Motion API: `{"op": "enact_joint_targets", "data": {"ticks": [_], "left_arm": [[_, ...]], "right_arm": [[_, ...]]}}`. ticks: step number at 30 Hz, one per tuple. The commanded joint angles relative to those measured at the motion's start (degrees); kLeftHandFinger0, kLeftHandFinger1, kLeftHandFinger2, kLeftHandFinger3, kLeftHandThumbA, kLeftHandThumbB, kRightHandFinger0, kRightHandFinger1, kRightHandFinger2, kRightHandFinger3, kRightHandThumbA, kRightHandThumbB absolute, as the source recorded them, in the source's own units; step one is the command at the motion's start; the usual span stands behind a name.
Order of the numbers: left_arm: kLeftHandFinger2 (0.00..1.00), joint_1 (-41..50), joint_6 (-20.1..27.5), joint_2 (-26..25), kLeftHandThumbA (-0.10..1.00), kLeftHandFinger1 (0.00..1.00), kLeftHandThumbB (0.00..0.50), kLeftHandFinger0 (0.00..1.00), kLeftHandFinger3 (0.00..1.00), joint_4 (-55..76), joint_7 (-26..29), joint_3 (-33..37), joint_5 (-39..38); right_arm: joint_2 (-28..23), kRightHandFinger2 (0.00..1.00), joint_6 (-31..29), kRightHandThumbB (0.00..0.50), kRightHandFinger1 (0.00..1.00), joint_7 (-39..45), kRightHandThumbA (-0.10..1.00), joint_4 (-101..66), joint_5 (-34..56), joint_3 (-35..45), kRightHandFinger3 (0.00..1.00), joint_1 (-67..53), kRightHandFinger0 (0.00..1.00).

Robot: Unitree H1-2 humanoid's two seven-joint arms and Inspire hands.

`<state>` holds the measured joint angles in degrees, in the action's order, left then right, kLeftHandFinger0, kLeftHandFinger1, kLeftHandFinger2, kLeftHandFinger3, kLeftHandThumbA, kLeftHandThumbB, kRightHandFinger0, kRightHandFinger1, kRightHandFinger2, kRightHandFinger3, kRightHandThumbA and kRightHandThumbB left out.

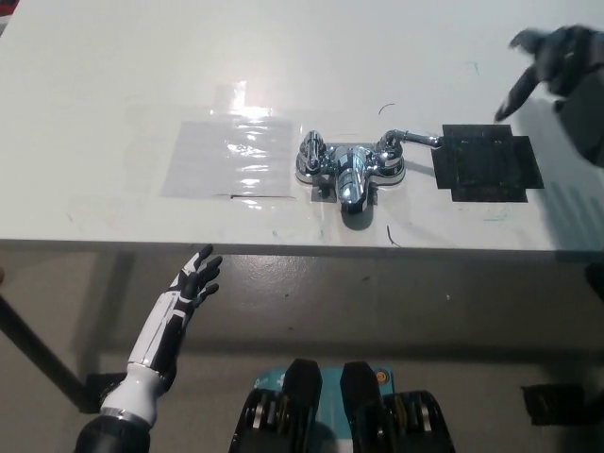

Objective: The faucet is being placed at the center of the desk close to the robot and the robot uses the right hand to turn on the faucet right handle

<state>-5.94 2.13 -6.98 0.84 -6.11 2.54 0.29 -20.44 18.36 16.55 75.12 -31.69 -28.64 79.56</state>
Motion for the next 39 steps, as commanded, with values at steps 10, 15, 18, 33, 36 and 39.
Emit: {"op": "enact_joint_targets", "data": {"ticks": [10, 15, 18, 33, 36, 39], "left_arm": [[1.00, -5.99, 1.64, -1.00, 1.00, 1.00, 0.091, 1.00, 1.00, -0.39, 0.65, -2.38, -1.07], [1.00, -7.22, 1.39, -1.04, 1.00, 1.00, 0.085, 1.00, 1.00, -0.73, 0.72, -2.83, -1.68], [1.00, -7.80, 0.65, -0.90, 1.00, 1.00, 0.089, 1.00, 1.00, -0.53, 0.97, -3.04, -1.79], [1.00, -9.46, -0.30, -0.77, 1.00, 1.00, 0.071, 1.00, 1.00, -0.59, 1.19, -3.00, -1.54], [1.00, -10.07, -0.50, -0.78, 1.00, 1.00, 0.081, 1.00, 1.00, -0.71, 1.23, -3.09, -1.64], [1.00, -10.14, -0.45, -0.68, 1.00, 1.00, 0.063, 1.00, 1.00, -0.84, 1.31, -3.07, -1.57]], "right_arm": [[-17.95, 1.00, -5.53, 0.115, 1.00, -7.56, 0.82, -62.97, 21.03, 39.16, 1.00, -11.16, 1.00], [-16.65, 1.00, -4.15, 0.164, 1.00, -3.94, 0.79, -81.43, 32.74, 49.48, 1.00, -17.67, 1.00], [-15.36, 1.00, 1.30, 0.202, 1.00, -2.86, 0.82, -93.10, 37.90, 53.11, 1.00, -21.19, 1.00], [-8.52, 1.00, -4.69, 0.160, 1.00, -11.04, 0.83, -124.49, 61.92, 49.94, 1.00, -47.25, 1.00], [-6.63, 1.00, -9.06, 0.130, 1.00, -11.21, 0.86, -126.84, 62.57, 45.69, 1.00, -51.17, 1.00], [-3.96, 1.00, -9.36, 0.179, 1.00, -11.26, 0.80, -127.02, 63.76, 43.68, 1.00, -54.01, 1.00]]}}
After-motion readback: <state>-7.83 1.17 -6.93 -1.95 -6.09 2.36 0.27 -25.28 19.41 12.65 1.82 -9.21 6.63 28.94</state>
